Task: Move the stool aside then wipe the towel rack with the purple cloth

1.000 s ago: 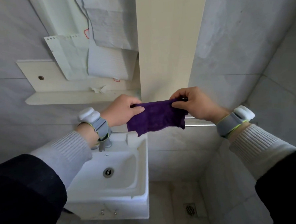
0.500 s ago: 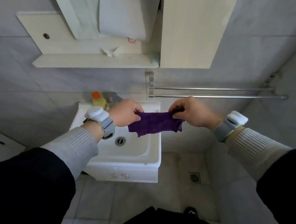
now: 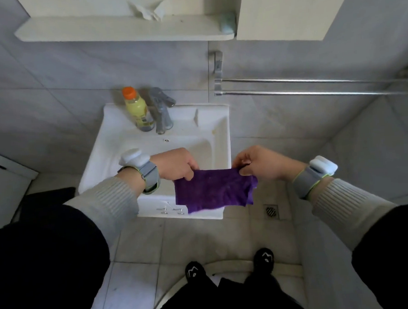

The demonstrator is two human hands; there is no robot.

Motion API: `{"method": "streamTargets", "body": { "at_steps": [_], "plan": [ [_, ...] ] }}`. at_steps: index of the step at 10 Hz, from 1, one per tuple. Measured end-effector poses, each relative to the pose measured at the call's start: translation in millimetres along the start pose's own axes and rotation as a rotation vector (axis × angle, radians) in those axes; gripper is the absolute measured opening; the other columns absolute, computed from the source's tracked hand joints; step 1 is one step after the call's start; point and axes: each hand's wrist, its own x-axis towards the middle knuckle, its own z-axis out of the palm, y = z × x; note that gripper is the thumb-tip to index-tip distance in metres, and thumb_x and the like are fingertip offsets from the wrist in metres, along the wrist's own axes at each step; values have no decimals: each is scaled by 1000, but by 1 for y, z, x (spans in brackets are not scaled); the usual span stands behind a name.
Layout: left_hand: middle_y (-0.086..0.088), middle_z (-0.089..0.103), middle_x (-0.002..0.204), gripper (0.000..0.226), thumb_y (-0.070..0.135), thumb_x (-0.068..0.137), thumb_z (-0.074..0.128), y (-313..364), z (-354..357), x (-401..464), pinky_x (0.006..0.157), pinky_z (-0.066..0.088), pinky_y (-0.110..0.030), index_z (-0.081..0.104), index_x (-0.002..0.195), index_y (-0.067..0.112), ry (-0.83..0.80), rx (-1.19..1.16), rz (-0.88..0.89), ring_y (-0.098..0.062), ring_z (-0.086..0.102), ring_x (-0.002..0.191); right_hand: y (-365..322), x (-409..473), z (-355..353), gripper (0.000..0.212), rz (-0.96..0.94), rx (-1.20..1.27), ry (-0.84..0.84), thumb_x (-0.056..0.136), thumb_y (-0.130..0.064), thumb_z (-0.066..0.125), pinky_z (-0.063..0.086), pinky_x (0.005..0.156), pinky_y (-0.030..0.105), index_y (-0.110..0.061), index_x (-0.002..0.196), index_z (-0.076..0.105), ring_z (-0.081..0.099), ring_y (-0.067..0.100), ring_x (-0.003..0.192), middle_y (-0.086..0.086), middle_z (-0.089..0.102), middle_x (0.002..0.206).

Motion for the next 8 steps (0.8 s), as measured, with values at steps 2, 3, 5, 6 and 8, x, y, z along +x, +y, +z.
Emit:
{"method": "streamTargets", "body": {
  "at_steps": [2, 3, 5, 6, 8],
  "plan": [
    [-6, 61, 138, 45, 20, 96, 51, -30, 43, 52, 102, 47, -37, 53, 141, 20, 177, 289, -98, -29, 59, 120, 33, 36, 53, 26, 122, -235, 173, 95, -19, 54, 52, 89, 35, -15, 115, 70, 66, 29, 106, 7, 72, 115],
    [-4, 54, 147, 46, 18, 98, 53, -23, 60, 56, 106, 41, -33, 53, 144, 21, 69, 296, 3, -26, 52, 130, 32, 38, 75, 35, 62, -339, 79, 92, -20, 54, 52, 91, 37, -28, 122, 69, 64, 29, 111, 3, 68, 124],
    [-3, 55, 146, 53, 12, 96, 53, -14, 72, 58, 107, 42, -35, 51, 147, 25, -210, 385, 62, -26, 53, 128, 31, 36, 89, 42, -60, -551, -29, 96, -16, 52, 49, 97, 42, -29, 134, 62, 51, 25, 120, -2, 55, 134],
    [-2, 59, 142, 53, 14, 94, 55, -15, 69, 57, 106, 44, -37, 53, 145, 26, -233, 376, 57, -24, 56, 124, 30, 37, 88, 41, -50, -607, -71, 97, -18, 50, 48, 99, 42, -27, 136, 61, 48, 24, 121, -3, 53, 136],
    [3, 60, 141, 49, 28, 95, 63, -18, 34, 52, 102, 40, -23, 56, 143, 22, -125, 241, 26, -16, 57, 125, 18, 36, 77, 44, 10, -498, -15, 94, -20, 50, 51, 92, 41, -26, 136, 60, 56, 26, 118, -1, 57, 133]
  ]
}}
